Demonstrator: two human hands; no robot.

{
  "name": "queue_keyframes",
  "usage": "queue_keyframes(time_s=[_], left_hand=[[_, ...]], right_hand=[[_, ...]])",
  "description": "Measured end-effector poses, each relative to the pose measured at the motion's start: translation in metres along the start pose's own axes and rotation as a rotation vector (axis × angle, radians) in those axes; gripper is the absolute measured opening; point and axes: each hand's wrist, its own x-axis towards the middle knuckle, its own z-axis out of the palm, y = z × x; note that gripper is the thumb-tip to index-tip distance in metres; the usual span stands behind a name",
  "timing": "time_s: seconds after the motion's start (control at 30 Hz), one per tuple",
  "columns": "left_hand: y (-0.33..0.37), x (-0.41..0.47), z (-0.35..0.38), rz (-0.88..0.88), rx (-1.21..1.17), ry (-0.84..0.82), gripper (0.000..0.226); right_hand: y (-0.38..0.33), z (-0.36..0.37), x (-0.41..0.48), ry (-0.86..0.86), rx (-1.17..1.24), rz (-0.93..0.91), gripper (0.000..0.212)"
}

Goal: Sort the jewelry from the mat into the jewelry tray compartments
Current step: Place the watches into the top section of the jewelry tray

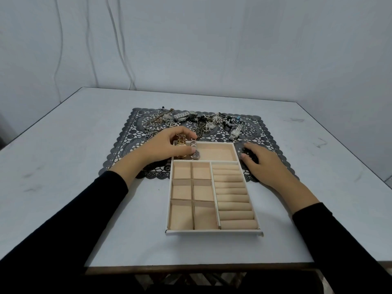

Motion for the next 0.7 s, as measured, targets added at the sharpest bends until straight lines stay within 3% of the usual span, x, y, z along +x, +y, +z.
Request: queue_keyframes(time_s=[0.2,0.53,0.7], left_hand=[[0.004,0.000,-0.002,0.024,-0.041,0.020,0.012],[0.003,0.004,-0.006,0.052,-0.087,-0.005,0.018],[-0.002,0.011,-0.009,0.028,-0.092,0.100,0.019]], right_hand=[[-0.004,-0.004,0.002,0.058,0.037,0.027,0.042],[-0.009,-0.005,0.020,0.115,0.071,0.008,0.040],[-0.008,-0.005,0.034,0.123,0.060,-0.026,0.039]])
